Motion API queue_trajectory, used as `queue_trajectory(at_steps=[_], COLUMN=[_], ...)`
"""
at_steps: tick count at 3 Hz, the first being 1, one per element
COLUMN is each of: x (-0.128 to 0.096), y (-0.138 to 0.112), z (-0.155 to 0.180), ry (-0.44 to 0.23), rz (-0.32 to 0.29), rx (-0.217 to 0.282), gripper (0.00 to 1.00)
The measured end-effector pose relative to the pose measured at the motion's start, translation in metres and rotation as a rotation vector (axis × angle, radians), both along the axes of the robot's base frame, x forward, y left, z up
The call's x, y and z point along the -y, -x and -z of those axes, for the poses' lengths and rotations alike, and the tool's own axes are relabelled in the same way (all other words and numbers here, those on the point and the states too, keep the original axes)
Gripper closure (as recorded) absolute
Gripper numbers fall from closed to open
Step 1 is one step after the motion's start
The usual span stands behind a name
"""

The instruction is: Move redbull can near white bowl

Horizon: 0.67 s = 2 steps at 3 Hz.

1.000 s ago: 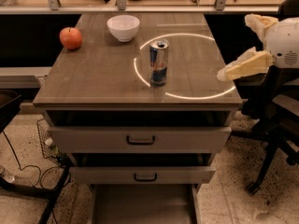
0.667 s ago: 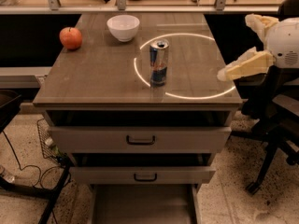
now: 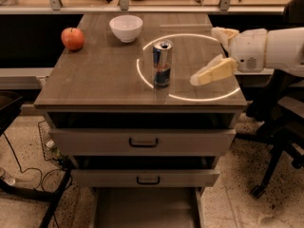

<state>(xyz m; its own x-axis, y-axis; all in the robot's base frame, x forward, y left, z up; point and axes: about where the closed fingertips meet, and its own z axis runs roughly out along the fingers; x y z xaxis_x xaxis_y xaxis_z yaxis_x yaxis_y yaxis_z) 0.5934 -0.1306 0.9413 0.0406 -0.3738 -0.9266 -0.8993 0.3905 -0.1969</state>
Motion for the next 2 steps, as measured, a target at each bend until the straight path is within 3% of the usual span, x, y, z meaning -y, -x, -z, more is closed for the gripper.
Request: queue_trajectory(at_steps=[2], x=[-0.049], y=[-0.018], z=[0.038], ry=[-0.079], rz=[-0.077], rx=[-0.098], gripper=[0.00])
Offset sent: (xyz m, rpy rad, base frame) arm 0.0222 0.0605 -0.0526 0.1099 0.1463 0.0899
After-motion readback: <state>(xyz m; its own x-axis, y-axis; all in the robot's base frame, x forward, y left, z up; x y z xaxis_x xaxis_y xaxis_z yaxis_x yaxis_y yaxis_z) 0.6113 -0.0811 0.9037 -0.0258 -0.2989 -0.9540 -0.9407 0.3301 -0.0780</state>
